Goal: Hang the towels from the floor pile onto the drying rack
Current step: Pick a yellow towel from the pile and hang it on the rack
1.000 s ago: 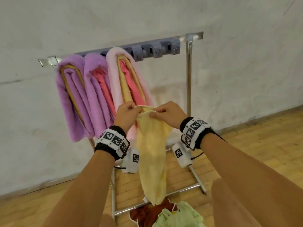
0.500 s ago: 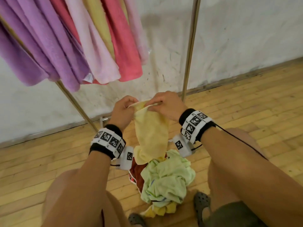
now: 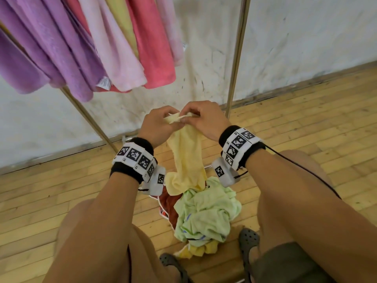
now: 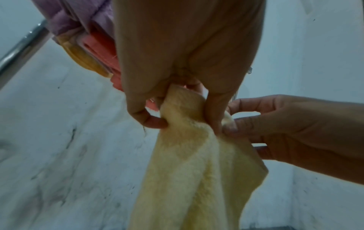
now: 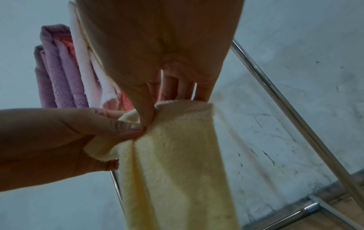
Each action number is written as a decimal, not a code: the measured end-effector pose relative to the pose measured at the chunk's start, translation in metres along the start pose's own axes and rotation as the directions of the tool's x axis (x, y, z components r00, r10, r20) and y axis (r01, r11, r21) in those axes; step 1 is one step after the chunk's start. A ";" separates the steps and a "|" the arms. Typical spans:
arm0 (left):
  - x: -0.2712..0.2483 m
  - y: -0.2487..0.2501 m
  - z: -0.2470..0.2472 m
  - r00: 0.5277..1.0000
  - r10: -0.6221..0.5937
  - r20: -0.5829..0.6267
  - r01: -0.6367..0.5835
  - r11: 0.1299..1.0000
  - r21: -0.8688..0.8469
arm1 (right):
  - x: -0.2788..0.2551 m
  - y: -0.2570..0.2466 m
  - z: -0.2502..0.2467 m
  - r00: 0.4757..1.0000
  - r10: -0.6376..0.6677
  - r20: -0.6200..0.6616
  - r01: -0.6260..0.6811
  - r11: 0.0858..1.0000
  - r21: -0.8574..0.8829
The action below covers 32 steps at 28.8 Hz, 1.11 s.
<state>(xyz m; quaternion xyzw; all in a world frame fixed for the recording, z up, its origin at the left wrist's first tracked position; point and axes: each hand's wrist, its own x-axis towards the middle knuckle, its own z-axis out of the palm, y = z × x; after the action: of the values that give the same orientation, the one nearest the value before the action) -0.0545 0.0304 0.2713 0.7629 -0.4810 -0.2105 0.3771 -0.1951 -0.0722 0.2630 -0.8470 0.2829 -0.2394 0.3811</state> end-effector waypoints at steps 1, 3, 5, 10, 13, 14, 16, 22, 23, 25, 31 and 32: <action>0.001 -0.001 0.000 1.000 0.009 -0.020 -0.009 1.000 -0.002 | -0.001 0.001 -0.001 1.000 0.008 0.010 -0.008 1.000 -0.006; 0.002 0.000 0.001 0.997 -0.002 -0.077 0.001 1.000 -0.017 | -0.002 0.004 -0.003 0.998 0.029 0.049 -0.027 0.999 -0.039; 0.002 -0.001 0.002 0.991 -0.029 -0.134 0.022 0.998 -0.051 | -0.003 0.006 -0.004 0.996 0.051 0.069 -0.043 0.993 -0.113; 0.002 -0.004 0.005 0.990 -0.039 -0.134 0.034 0.999 -0.039 | -0.005 0.007 -0.005 0.999 0.045 0.026 -0.042 0.992 -0.115; 0.004 -0.006 0.007 0.994 -0.057 -0.093 0.054 0.998 -0.031 | -0.008 0.008 -0.008 0.999 0.019 0.026 -0.016 0.994 -0.109; 0.004 -0.006 0.008 0.996 -0.058 -0.068 0.056 0.998 -0.023 | -0.010 0.010 -0.008 1.000 0.012 0.028 -0.009 0.993 -0.114; 0.004 -0.006 0.010 0.997 -0.065 -0.033 0.065 0.998 -0.010 | -0.012 0.012 -0.009 0.999 0.019 0.032 -0.014 0.992 -0.129; 0.001 0.000 0.016 0.999 -0.043 -0.001 0.043 0.999 -0.021 | -0.015 0.010 -0.009 0.999 0.017 0.043 -0.013 0.996 -0.093; 0.001 0.000 0.017 0.999 -0.045 -0.023 0.045 0.999 -0.032 | -0.015 0.010 -0.010 0.997 0.024 0.071 -0.016 0.994 -0.105; 0.003 0.000 0.017 0.996 -0.061 -0.061 0.057 0.996 -0.064 | -0.015 0.011 -0.010 0.992 0.044 0.116 -0.024 0.986 -0.168; 0.003 -0.005 0.018 0.992 -0.125 -0.029 0.122 0.988 -0.091 | -0.021 0.008 -0.010 0.999 -0.021 0.038 0.023 0.998 -0.055; 0.003 -0.005 0.018 0.990 -0.139 -0.015 0.136 0.985 -0.109 | -0.022 0.007 -0.011 0.999 -0.027 0.043 0.029 0.999 -0.040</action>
<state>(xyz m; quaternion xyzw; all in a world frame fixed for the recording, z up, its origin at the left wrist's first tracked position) -0.0625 0.0225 0.2559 0.7751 -0.4109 -0.2532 0.4079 -0.2198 -0.0669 0.2600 -0.8633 0.2676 -0.2209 0.3665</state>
